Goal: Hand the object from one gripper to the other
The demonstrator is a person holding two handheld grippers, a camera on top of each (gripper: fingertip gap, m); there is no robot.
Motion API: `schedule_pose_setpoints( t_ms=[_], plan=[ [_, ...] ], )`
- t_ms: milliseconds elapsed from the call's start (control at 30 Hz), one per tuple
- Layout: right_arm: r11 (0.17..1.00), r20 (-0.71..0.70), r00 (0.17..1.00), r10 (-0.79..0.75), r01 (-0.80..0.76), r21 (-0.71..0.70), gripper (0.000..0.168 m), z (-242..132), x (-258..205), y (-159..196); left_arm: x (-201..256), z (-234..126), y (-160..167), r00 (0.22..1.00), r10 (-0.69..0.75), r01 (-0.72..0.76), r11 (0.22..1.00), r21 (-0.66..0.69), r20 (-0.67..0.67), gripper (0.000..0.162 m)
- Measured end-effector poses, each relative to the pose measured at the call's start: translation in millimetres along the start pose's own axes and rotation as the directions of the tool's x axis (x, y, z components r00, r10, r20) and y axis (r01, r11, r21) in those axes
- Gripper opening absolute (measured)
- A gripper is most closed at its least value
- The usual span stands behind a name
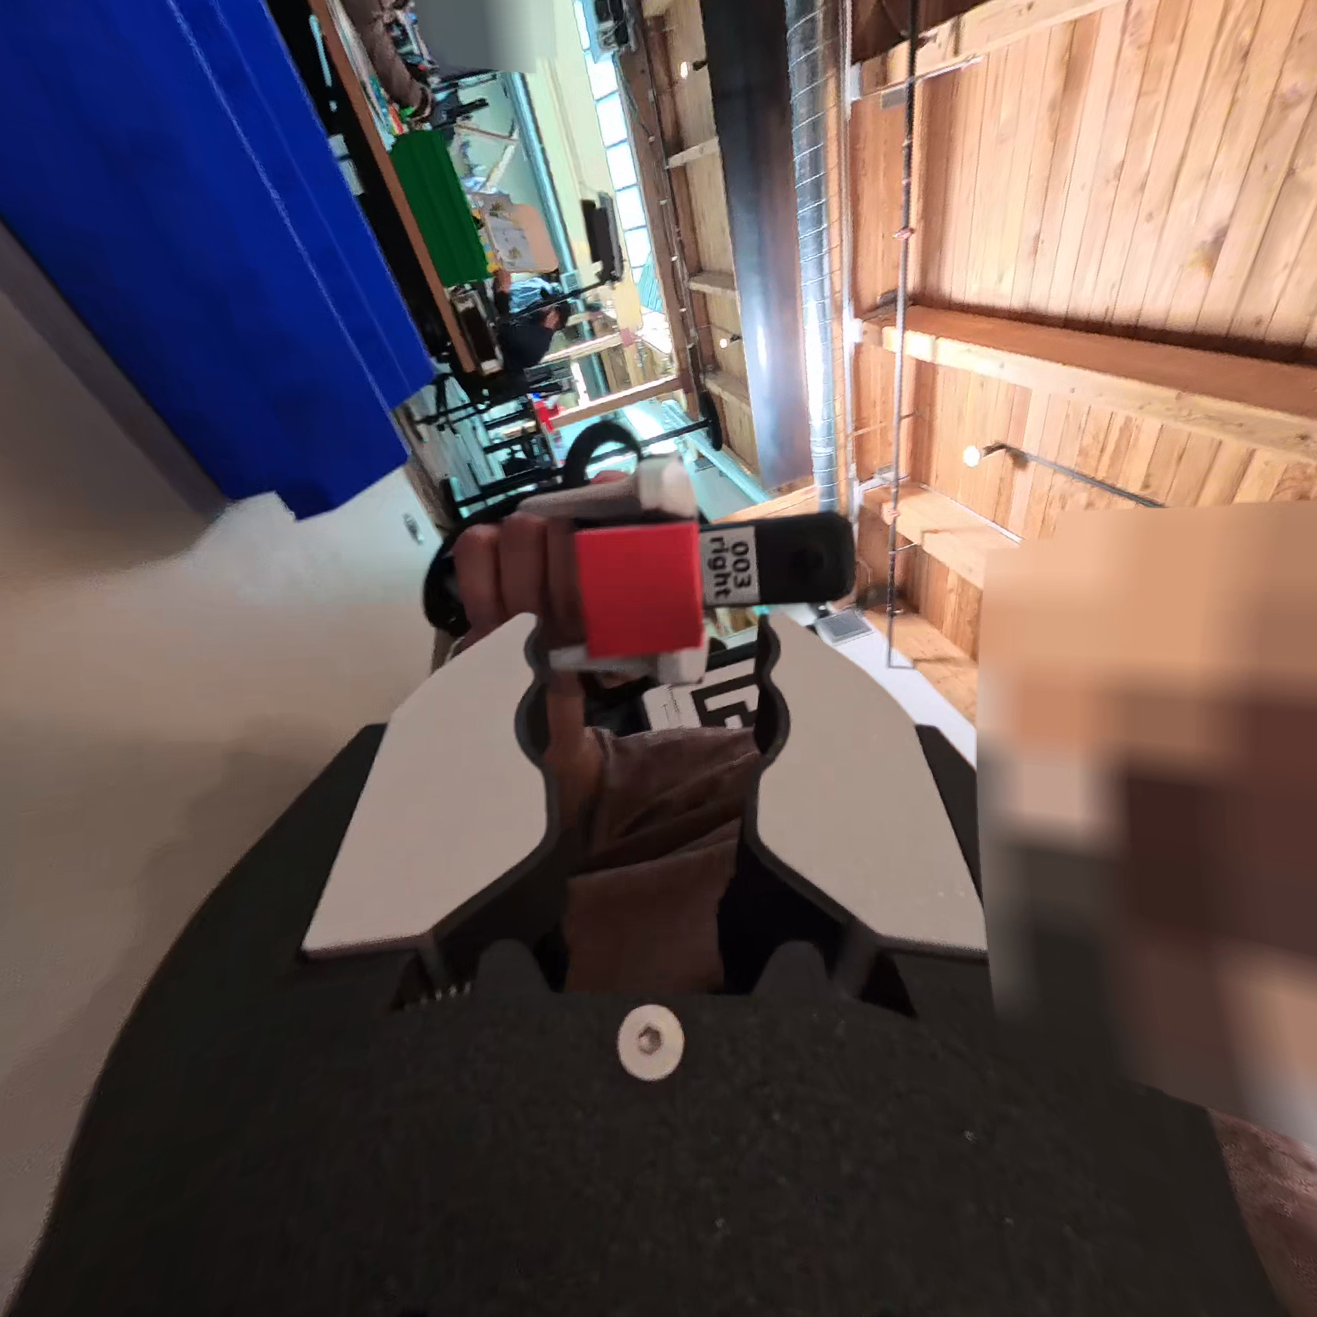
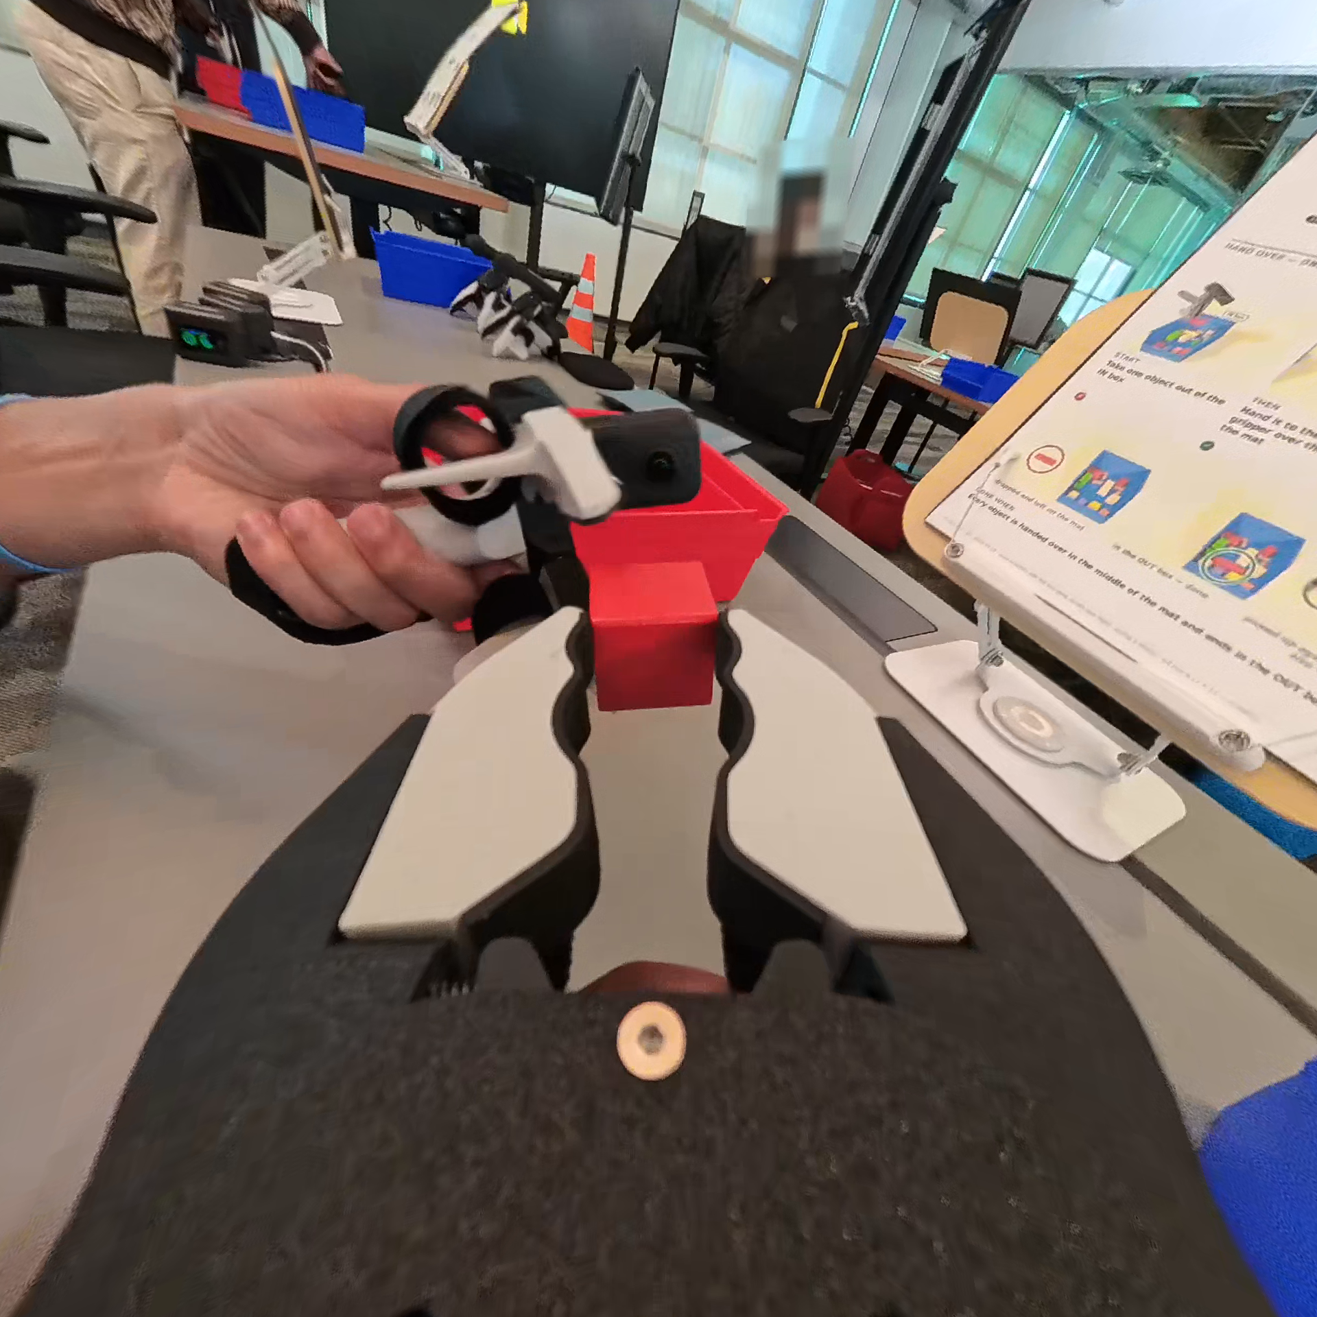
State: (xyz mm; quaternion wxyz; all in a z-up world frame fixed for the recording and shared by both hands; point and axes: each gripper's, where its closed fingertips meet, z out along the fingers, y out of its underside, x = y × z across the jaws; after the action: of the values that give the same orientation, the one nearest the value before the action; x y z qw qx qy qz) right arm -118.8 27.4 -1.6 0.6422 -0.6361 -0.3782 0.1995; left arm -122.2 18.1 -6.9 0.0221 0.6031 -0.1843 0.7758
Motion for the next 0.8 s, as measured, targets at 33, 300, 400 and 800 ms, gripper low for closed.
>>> schedule_pose_setpoints(
  t_ms=[33,300,400,800],
  plan=[
    [1.0,-0.008,1.0,0.019,-0.019,0.008,0.032,-10,-5,1,-5,-4,12,0.999,0.029,-0.029,1.0,0.0,0.03,0.057],
    [0.964,-0.415,0.909,0.032,-0.138,-0.229,0.033,-131,73,45,-59,-38,92,0.839,0.404,-0.417,0.908,-0.047,0.365,0.05],
    [0.904,-0.494,0.869,0.033,-0.236,-0.355,0.032,-165,139,64,-58,-41,91,0.818,0.429,-0.461,0.887,-0.008,0.383,0.047],
    [0.443,0.013,0.96,0.279,-0.117,-0.889,0.033,-107,196,207,-60,-43,90,0.79,0.456,-0.473,0.878,-0.065,0.409,0.047]
  ],
)
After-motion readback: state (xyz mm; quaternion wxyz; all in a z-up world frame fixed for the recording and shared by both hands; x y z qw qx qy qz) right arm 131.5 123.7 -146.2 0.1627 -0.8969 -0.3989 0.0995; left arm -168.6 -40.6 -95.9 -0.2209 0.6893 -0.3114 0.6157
